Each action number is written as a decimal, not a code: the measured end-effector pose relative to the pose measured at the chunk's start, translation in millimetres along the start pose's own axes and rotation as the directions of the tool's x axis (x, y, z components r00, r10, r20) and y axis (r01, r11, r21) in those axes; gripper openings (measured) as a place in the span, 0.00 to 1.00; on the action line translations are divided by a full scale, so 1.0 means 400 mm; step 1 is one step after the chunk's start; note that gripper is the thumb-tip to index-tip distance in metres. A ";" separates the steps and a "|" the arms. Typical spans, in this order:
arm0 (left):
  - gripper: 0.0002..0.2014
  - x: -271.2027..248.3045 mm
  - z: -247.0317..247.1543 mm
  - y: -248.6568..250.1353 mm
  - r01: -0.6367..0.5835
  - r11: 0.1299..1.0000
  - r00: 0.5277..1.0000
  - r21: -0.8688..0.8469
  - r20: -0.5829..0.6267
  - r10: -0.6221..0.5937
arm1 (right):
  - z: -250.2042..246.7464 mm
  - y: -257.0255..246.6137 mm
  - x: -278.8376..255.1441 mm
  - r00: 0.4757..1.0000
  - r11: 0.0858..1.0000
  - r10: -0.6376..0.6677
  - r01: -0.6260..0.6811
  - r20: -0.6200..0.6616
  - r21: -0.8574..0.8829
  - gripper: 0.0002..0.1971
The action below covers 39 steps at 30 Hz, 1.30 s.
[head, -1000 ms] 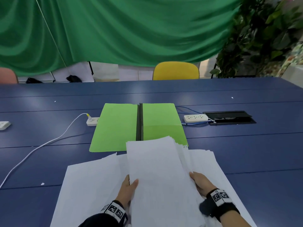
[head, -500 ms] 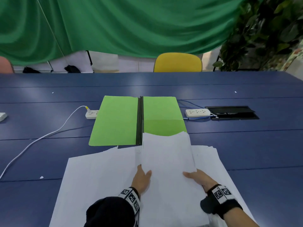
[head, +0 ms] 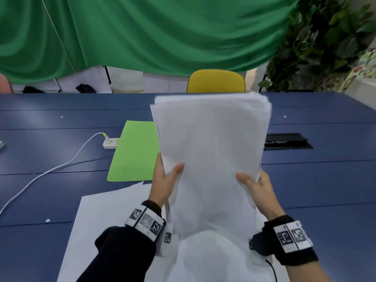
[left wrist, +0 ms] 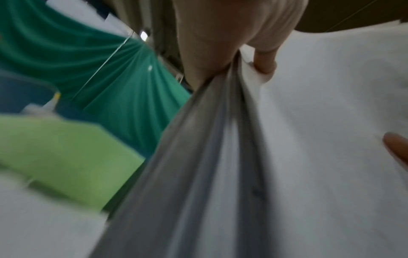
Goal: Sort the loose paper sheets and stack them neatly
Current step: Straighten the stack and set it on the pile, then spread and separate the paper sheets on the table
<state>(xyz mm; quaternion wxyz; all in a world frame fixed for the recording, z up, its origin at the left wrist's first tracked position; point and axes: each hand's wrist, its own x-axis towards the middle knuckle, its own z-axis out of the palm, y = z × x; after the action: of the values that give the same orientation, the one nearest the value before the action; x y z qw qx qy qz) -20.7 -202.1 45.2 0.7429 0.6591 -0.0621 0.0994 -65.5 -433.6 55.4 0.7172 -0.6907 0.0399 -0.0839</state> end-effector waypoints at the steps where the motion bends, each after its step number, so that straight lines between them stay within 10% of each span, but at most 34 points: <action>1: 0.22 0.008 -0.005 0.036 -0.045 0.998 0.999 -0.039 0.023 0.046 | 0.005 -0.022 0.002 0.999 0.999 -0.025 0.026 -0.028 0.022 0.09; 7: 0.57 0.031 -0.081 0.106 -0.064 0.987 0.979 -0.145 0.183 0.090 | 0.022 -0.082 -0.010 0.994 0.984 -0.111 0.111 -0.006 0.139 0.21; 14: 0.05 0.004 -0.066 0.092 -0.096 0.991 0.994 -0.090 0.033 0.100 | 0.044 -0.053 -0.008 0.994 0.982 -0.108 0.107 -0.004 0.156 0.08; 24: 0.24 -0.036 -0.029 0.097 -0.288 0.956 0.953 -0.060 -0.112 0.280 | 0.082 -0.053 0.011 0.979 0.978 -0.190 0.196 -0.074 0.077 0.16; 39: 0.21 -0.001 -0.044 0.104 -0.324 0.946 0.939 0.015 -0.115 0.323 | 0.069 -0.108 0.068 0.976 0.971 -0.206 0.194 0.074 0.139 0.27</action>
<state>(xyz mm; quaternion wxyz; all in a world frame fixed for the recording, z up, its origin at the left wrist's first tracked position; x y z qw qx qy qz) -31.4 -179.9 83.0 0.7202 0.6315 -0.1267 0.2579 -36.8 -412.7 101.5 0.7499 -0.6457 -0.0673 -0.1276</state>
